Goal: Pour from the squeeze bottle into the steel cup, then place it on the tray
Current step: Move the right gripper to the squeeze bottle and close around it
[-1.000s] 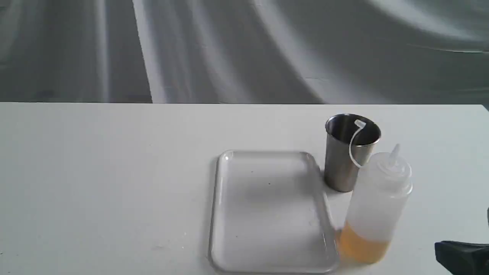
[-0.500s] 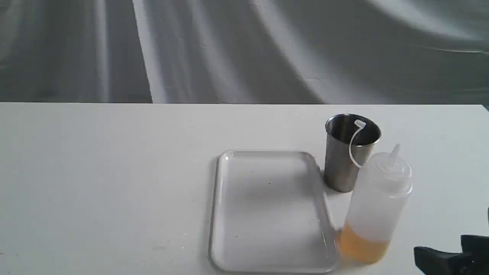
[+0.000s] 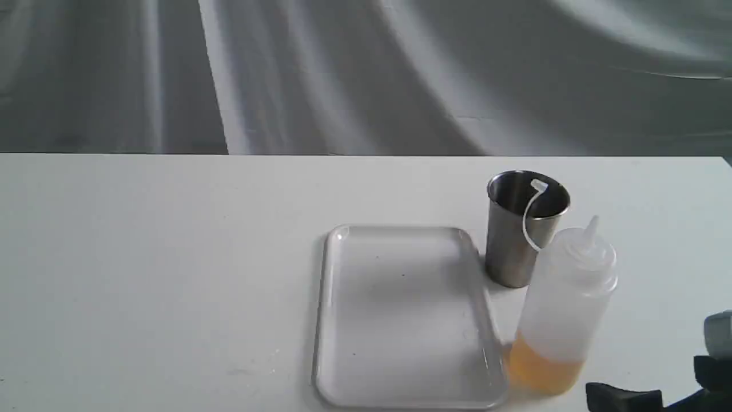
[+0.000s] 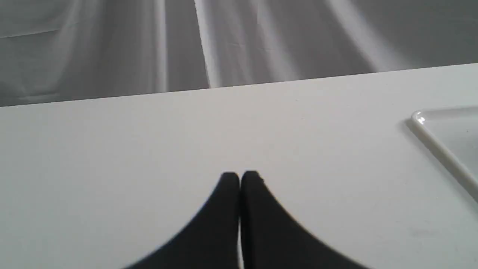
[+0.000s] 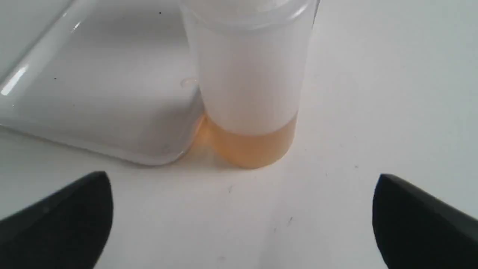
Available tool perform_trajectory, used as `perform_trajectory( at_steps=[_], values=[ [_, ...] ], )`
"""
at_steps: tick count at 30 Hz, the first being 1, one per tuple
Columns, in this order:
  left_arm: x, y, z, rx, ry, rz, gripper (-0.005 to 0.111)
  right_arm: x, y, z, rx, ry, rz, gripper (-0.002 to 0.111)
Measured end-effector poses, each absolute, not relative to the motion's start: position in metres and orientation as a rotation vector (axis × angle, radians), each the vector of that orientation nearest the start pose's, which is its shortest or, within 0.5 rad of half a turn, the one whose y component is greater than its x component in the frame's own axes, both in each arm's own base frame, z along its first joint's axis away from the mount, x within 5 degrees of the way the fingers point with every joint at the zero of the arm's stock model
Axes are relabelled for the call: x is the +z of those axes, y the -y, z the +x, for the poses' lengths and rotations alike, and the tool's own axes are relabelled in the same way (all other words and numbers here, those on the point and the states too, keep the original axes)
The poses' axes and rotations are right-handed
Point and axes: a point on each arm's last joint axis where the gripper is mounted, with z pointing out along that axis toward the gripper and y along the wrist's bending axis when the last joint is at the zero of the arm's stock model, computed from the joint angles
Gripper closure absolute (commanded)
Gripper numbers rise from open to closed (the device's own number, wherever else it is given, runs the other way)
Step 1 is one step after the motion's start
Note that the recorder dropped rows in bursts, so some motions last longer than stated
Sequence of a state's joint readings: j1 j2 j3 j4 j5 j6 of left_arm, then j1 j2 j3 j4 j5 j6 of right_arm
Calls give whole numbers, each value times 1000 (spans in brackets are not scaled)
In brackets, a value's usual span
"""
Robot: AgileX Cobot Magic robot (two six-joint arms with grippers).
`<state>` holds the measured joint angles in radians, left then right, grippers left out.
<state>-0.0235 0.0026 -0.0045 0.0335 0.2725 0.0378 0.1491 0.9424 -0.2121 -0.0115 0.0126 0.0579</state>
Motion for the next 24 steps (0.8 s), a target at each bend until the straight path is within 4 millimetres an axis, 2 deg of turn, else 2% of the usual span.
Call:
perform_trajectory(
  at_steps=[11, 24],
  values=[
    [190, 0, 55, 42, -1753, 75, 107, 152, -28, 183, 108, -2258, -117, 16],
    [190, 0, 55, 42, -1753, 75, 107, 144, -37, 245, 109, -2258, -115, 16]
  ],
)
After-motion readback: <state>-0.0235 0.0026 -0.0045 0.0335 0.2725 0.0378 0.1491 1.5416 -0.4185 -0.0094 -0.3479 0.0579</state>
